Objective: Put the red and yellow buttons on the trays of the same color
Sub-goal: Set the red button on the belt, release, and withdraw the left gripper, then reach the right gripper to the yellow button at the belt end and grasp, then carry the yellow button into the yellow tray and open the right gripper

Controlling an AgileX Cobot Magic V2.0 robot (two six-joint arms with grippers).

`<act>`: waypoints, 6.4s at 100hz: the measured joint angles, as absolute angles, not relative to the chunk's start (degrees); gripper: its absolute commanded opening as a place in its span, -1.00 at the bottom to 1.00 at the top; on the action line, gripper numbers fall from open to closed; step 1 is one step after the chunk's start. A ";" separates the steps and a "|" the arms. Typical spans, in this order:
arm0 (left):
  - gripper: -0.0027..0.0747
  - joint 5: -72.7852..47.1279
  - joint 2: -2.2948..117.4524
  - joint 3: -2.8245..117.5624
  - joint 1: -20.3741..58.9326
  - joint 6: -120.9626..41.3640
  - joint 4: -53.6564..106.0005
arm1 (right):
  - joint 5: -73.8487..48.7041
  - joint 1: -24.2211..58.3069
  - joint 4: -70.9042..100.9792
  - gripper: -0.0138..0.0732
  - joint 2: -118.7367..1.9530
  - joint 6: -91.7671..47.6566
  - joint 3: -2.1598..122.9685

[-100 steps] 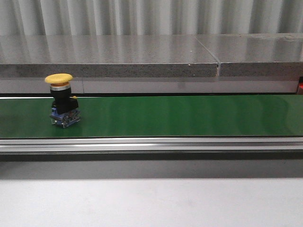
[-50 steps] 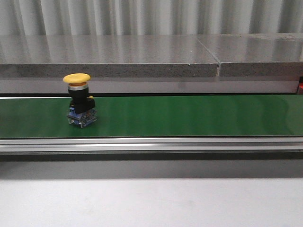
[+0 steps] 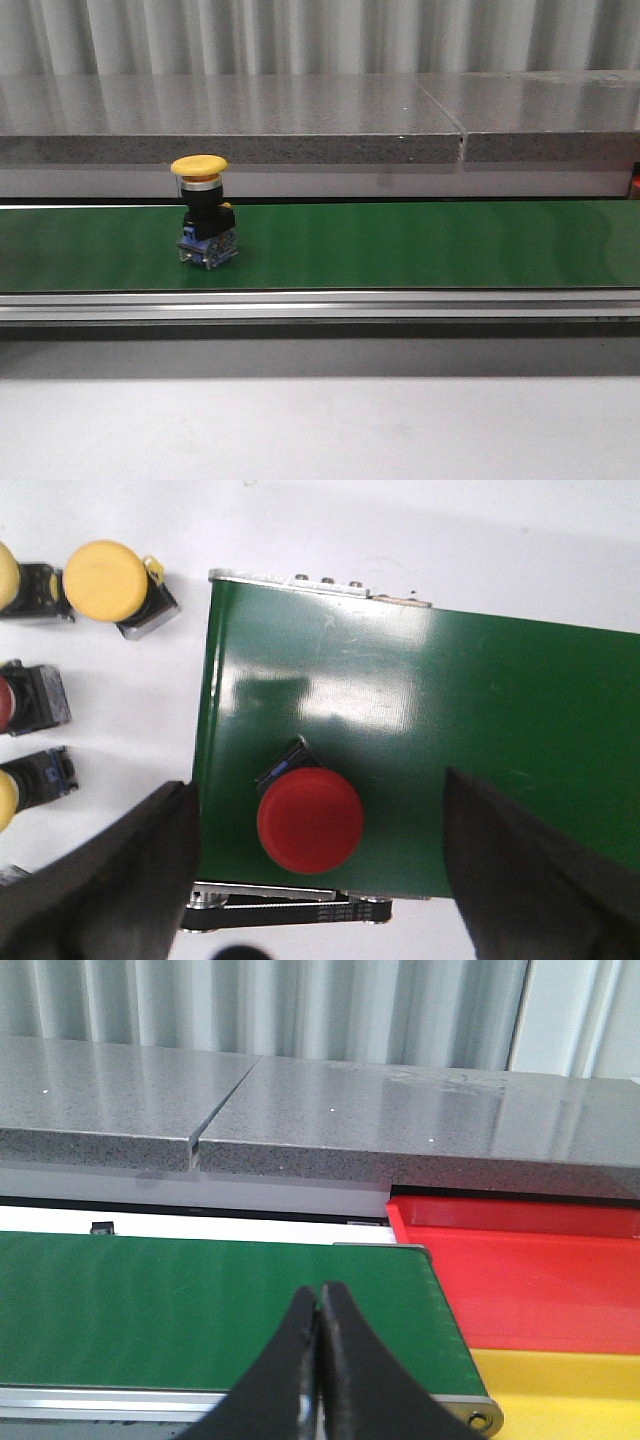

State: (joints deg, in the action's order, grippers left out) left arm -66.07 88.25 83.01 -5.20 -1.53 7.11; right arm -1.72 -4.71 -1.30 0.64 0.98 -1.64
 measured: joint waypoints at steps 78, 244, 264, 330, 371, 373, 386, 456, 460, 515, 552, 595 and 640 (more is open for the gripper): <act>-0.98 -51.20 61.91 61.44 11.94 -5.61 6.18 | -1.72 -4.71 -1.30 -0.84 0.64 0.98 -1.64; -0.98 -52.11 17.55 37.17 12.06 -5.61 6.18 | -27.15 -4.71 -1.26 -0.84 -18.60 0.98 24.94; -0.98 -52.11 17.55 37.17 12.06 -5.61 6.18 | -31.39 -4.71 -1.18 -0.84 -29.21 0.98 34.59; -0.98 -52.15 17.55 37.17 12.06 -5.61 6.18 | -51.07 7.48 -0.88 -0.82 -59.05 0.76 56.61; -0.98 -52.15 17.55 37.17 12.06 -5.61 6.18 | -56.47 16.09 0.00 0.42 -73.31 0.63 70.33; -0.98 -52.15 17.55 37.17 12.06 -5.61 6.18 | -56.71 16.40 0.00 0.41 -73.96 0.63 70.86; -0.98 -52.15 17.55 37.17 12.06 -5.61 6.18 | -57.00 17.20 0.00 0.41 -77.84 0.63 74.04; -0.98 -52.24 17.55 37.17 12.06 -5.61 6.18 | -64.14 16.78 2.50 0.42 -90.01 1.55 79.49; -0.98 -52.24 17.55 37.17 12.06 -5.61 6.18 | -64.24 16.54 2.50 0.42 -90.63 1.96 79.49; -0.98 -52.24 17.55 37.08 12.06 -5.61 6.18 | -64.08 13.48 1.33 -0.17 -98.33 6.19 79.49; -0.98 -52.28 17.55 37.08 12.06 -5.61 6.18 | -64.01 10.95 0.68 -0.17 -96.41 10.61 79.49; -0.98 -52.28 17.55 37.08 12.06 -5.61 6.18 | -64.78 -6.19 -0.99 -0.17 -90.04 11.24 77.92; -0.98 -52.28 17.55 37.08 12.06 -5.61 6.18 | -60.10 -22.28 -1.81 -0.17 -89.57 11.24 69.36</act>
State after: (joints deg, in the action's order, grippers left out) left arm -52.28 17.55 37.08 12.06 -5.61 6.18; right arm -60.10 -22.28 -1.81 -89.57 11.24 69.36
